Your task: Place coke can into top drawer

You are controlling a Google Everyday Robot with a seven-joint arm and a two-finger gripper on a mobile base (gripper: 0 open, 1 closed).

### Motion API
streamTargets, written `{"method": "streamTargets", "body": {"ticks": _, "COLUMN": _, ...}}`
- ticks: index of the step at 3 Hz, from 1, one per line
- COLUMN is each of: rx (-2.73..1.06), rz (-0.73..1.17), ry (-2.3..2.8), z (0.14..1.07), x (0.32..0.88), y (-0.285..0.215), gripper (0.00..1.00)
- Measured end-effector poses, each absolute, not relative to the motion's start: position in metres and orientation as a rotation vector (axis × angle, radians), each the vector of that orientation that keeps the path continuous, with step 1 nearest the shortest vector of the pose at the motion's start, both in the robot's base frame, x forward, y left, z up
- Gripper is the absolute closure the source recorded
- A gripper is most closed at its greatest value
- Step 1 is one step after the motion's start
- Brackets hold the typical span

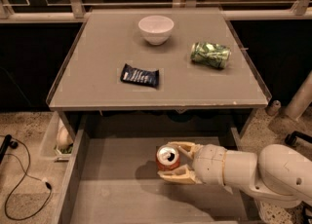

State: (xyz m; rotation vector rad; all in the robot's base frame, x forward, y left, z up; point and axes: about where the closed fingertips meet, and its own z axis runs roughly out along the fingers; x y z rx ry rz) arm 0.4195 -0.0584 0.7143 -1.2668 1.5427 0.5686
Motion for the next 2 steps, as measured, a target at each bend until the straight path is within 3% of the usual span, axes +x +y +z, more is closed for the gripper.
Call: {"method": "streamTargets", "body": {"ticks": 2, "rx": -1.261, "rz": 0.57, "ry": 1.589, "z": 0.652, "x": 0.434, "y": -0.046, "gripper": 1.0}}
